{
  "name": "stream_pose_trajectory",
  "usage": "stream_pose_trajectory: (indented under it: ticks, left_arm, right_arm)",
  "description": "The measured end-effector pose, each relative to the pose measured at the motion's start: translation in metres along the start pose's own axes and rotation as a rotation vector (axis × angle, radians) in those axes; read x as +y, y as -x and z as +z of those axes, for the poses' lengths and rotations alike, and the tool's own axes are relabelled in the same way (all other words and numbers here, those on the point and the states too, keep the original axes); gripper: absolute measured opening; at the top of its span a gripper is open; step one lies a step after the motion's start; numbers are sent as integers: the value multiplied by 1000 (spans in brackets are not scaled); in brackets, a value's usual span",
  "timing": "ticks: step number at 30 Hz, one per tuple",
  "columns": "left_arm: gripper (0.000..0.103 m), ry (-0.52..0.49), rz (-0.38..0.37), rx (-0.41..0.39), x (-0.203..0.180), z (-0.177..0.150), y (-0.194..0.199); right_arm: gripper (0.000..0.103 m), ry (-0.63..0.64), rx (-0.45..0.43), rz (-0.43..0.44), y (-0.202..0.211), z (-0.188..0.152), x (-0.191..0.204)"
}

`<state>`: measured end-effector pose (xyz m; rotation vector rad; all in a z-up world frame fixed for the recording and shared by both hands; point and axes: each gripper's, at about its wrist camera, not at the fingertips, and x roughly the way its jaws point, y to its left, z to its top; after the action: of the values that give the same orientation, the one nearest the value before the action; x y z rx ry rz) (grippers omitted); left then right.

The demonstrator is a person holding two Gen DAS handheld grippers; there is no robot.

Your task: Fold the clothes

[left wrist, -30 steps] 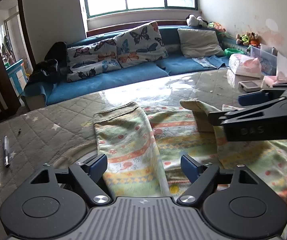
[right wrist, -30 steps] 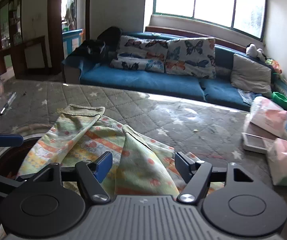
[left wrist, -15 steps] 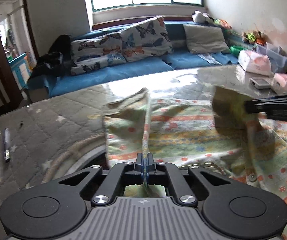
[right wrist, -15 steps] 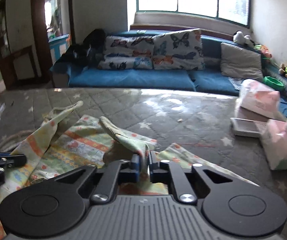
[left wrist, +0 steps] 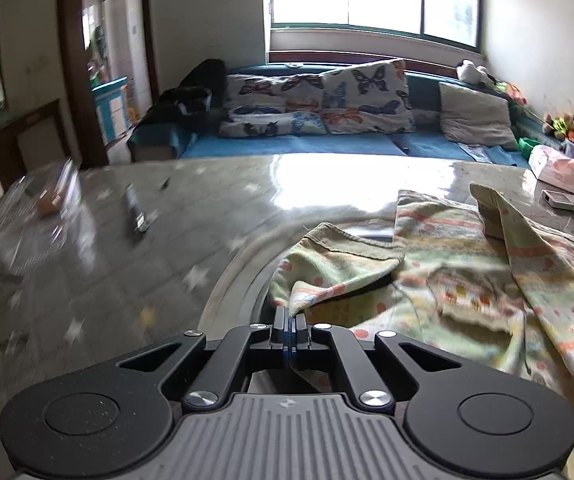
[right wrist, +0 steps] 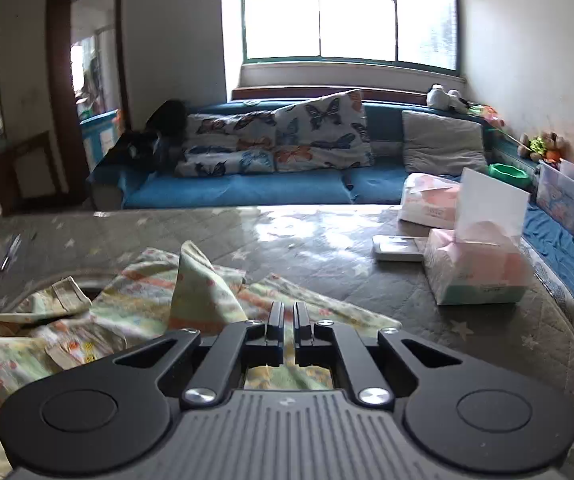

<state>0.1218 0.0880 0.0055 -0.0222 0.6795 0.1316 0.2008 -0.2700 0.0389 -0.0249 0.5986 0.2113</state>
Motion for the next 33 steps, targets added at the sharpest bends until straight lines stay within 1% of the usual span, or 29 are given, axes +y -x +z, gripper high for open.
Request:
stream_pose_trajectory:
  ticks: [3, 4, 5, 7, 9, 10, 11, 13, 16, 18, 19, 20, 22, 23, 25, 29, 33]
  left_arm:
    - [1, 40, 6, 5, 9, -17, 13]
    - [1, 55, 5, 11, 13, -21, 17]
    - [1, 65, 5, 17, 15, -26, 20]
    - [1, 75, 9, 26, 21, -35, 27]
    - [1, 88, 11, 37, 26, -41, 31]
    - [1, 96, 10, 40, 27, -43, 32]
    - [1, 102, 10, 43, 28, -44, 33]
    - [1, 114, 9, 46, 30, -46, 35]
    - [1, 123, 12, 47, 34, -49, 38]
    - [1, 131, 14, 52, 36, -50, 39]
    - [1, 135, 14, 55, 36, -51, 38]
    - [1, 138, 14, 58, 36, -51, 38]
    - [2, 144, 14, 64, 37, -52, 37]
    - [2, 147, 14, 67, 37, -53, 37]
    - [2, 153, 14, 71, 37, -54, 37]
    - [2, 154, 15, 65, 37, -54, 38]
    - [2, 156, 18, 54, 38, -53, 39]
  right_arm:
    - [12, 33, 16, 51, -14, 0, 22]
    - [19, 49, 25, 69, -21, 0, 32]
    - [29, 65, 34, 88, -28, 1, 42]
    - [39, 101, 46, 123, -41, 0, 65]
    - [42, 144, 49, 150, -55, 3, 87]
    - [51, 165, 48, 152, -62, 6, 97]
    - [56, 185, 46, 153, -70, 8, 107]
    - [57, 226, 49, 156, -84, 13, 125]
    - [60, 267, 65, 145, -106, 18, 141]
    - [57, 270, 92, 149, -119, 17, 146]
    - [50, 267, 99, 144, -123, 15, 149]
    - [36, 259, 108, 132, -127, 14, 149]
    - [17, 218, 115, 128, -129, 12, 142]
    - [13, 197, 118, 127, -129, 11, 139]
    - [7, 178, 84, 112, -118, 11, 129]
    - [5, 142, 13, 78, -86, 19, 102]
    - [4, 89, -54, 23, -41, 23, 62]
